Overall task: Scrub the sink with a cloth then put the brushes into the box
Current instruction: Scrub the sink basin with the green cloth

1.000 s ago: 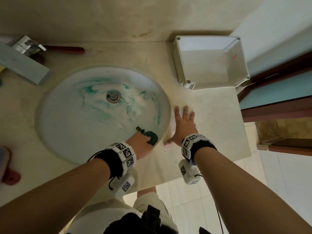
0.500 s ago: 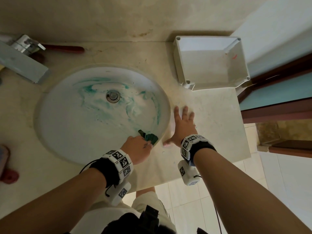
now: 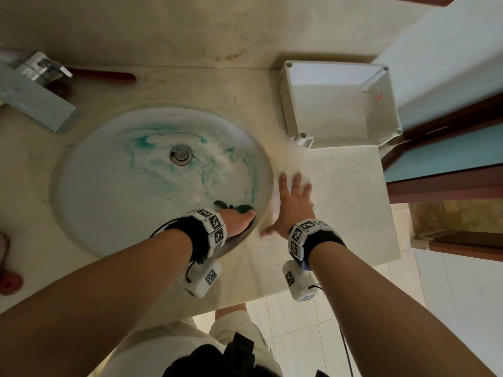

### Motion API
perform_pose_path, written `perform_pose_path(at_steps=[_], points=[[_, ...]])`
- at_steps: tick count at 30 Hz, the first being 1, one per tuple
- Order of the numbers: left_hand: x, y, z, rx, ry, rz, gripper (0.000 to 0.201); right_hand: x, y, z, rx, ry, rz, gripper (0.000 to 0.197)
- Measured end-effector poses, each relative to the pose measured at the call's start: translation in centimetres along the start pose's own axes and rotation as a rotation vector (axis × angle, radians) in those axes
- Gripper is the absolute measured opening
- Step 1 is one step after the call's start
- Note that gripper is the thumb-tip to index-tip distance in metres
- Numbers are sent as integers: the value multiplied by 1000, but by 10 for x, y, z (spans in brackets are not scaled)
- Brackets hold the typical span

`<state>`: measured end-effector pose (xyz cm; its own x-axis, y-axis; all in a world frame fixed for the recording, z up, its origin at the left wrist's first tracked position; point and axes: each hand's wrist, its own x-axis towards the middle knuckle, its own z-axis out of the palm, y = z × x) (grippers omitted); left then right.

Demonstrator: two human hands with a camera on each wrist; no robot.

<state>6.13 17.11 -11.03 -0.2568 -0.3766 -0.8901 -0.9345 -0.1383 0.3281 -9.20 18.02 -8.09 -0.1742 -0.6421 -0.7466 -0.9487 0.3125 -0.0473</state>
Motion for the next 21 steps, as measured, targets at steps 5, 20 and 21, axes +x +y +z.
perform_pose_path(at_steps=[5,20,21], points=[[-3,-13,7,1,-2,46,43,0,0,0,-8,1,-7,156],[20,5,12,-12,33,78,50,1,1,-1,-14,15,-8,156],[25,9,10,17,22,69,49,2,1,-1,-15,15,-8,156]])
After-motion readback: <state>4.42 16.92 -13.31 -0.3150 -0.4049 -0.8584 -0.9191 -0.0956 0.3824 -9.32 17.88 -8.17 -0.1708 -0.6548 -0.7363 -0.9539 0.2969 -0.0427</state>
